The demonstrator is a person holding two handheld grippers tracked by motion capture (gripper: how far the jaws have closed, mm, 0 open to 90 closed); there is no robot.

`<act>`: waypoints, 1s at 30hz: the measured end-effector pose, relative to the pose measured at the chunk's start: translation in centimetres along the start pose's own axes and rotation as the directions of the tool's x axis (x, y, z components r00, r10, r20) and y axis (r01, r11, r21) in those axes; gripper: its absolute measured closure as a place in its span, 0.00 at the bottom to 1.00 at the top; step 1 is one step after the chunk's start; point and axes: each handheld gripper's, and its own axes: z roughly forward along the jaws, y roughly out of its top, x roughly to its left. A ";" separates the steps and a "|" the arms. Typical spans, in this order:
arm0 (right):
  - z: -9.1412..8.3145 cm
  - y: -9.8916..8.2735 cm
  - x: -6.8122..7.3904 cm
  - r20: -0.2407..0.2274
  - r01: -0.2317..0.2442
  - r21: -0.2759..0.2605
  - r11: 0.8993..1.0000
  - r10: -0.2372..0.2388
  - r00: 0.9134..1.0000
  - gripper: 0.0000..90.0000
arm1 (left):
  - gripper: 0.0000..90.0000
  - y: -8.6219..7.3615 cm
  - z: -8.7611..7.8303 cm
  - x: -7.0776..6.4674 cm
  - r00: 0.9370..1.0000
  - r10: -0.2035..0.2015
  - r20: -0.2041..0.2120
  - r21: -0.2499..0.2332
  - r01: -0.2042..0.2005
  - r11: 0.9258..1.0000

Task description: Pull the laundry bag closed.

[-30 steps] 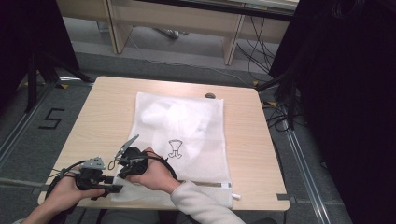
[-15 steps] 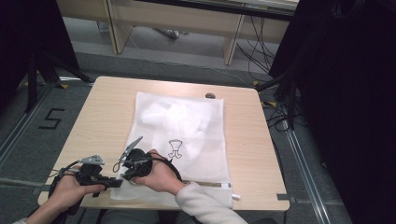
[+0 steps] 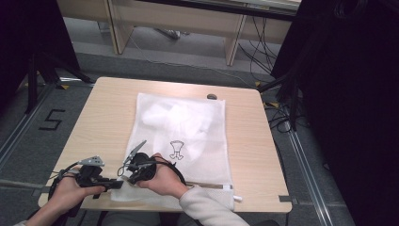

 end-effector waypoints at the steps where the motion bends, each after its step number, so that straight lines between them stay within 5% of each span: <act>1: 0.0 0.0 0.0 0.000 -0.002 0.000 1.000 0.002 1.000 0.92 | 0.95 0.0 0.0 0.0 1.000 0.000 0.000 0.000 0.000 1.000; 3: 0.0 0.0 0.3 0.003 -0.036 0.010 0.999 0.036 0.999 0.92 | 0.95 0.0 0.0 0.0 1.000 0.002 -0.008 -0.003 -0.002 1.000; 25: 0.4 -0.8 0.4 0.013 -0.039 0.041 0.998 0.038 0.999 0.92 | 0.95 0.1 -0.2 -0.2 0.999 0.030 -0.023 0.009 -0.030 1.000; 30: 0.5 -0.9 0.3 0.013 -0.006 0.059 0.998 0.006 1.000 0.92 | 0.95 0.1 -0.3 -0.2 0.999 0.032 -0.028 0.007 -0.032 0.999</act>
